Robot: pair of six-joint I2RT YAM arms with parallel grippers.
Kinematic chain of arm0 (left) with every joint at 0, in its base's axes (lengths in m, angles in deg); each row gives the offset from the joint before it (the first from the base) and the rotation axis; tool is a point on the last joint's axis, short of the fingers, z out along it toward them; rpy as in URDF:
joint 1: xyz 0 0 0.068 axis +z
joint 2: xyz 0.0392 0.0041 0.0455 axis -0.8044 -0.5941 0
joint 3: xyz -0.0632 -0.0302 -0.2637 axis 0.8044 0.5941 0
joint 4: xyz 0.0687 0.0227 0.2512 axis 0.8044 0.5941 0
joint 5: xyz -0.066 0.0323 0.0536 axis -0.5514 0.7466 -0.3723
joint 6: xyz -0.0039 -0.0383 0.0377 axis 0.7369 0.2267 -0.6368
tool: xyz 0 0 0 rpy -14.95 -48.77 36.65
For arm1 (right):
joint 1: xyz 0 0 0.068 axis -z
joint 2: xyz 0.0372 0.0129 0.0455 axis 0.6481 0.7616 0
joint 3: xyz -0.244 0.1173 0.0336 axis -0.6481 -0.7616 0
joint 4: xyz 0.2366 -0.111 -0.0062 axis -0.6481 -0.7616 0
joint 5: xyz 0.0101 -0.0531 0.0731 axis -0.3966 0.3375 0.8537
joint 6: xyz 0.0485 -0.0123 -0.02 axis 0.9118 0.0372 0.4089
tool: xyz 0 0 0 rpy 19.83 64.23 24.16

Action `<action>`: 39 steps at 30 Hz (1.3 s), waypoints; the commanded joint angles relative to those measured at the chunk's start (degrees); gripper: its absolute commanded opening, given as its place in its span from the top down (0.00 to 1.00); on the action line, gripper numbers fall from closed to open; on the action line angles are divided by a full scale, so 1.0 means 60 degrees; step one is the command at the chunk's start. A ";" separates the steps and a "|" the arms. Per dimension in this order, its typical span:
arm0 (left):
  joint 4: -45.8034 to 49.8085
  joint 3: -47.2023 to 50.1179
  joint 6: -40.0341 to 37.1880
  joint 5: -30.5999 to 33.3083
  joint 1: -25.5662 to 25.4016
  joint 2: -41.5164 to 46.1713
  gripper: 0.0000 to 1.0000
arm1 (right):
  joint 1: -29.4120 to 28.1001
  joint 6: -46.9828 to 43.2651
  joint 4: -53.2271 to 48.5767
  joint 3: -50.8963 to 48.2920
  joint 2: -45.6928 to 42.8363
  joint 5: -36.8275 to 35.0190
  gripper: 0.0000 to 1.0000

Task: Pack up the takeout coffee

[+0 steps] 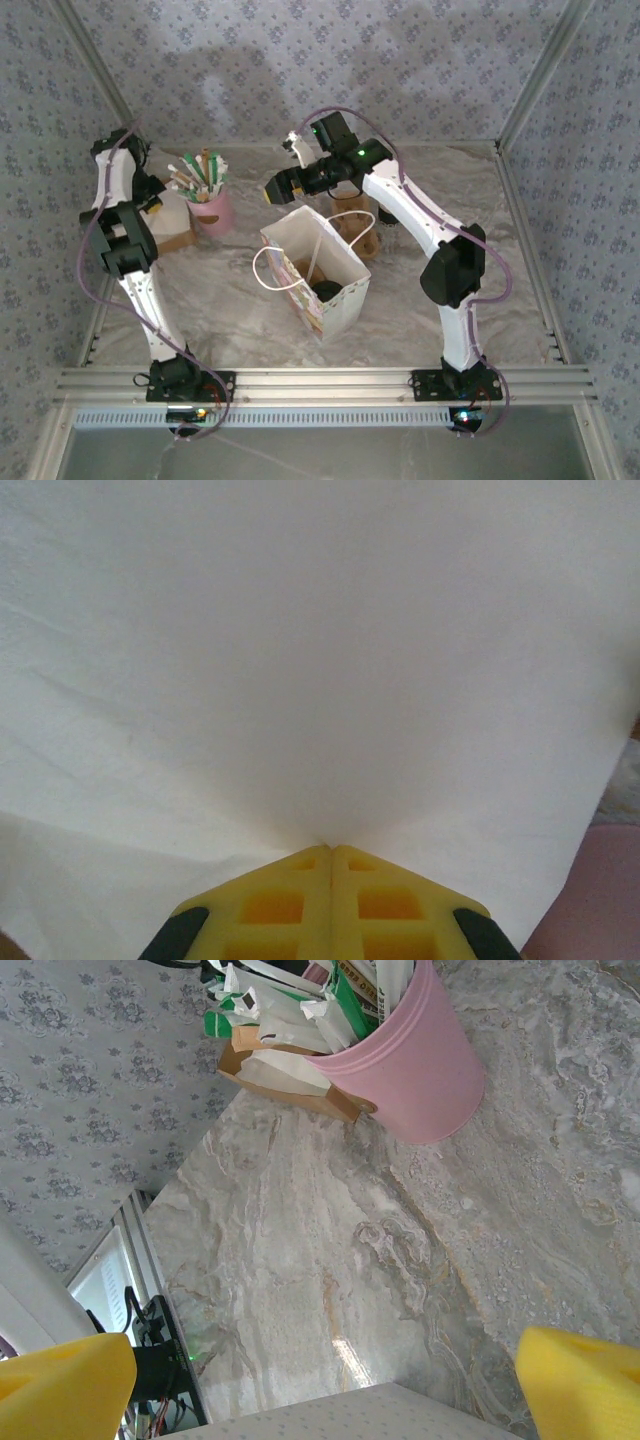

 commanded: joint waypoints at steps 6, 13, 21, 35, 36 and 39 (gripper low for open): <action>-0.0032 -0.0242 0.0159 0.0001 -0.0059 0.0831 1.00 | 0.0014 0.0099 0.0049 0.0008 -0.0342 0.0257 0.00; 0.0122 -0.0480 0.0100 -0.0034 -0.0060 0.1163 1.00 | -0.0001 0.0128 0.0017 0.0087 -0.0342 0.0243 0.00; 0.0247 -0.0518 0.0030 -0.0291 -0.0059 0.2098 1.00 | -0.0216 0.0314 -0.0197 0.0691 -0.0213 0.0111 0.00; 0.0076 0.0528 -0.0102 -0.0942 -0.0018 0.3095 1.00 | -0.0419 0.1206 0.0035 0.1436 0.0010 0.0289 0.01; 0.0035 0.0740 -0.0113 -0.0927 -0.0019 0.3197 1.00 | -0.0442 0.1204 0.0008 0.1459 0.0024 0.0287 0.00; -0.0197 0.1602 -0.0106 -0.0961 -0.0042 0.3576 1.00 | -0.0540 0.1162 -0.0078 0.1553 0.0061 0.0308 0.00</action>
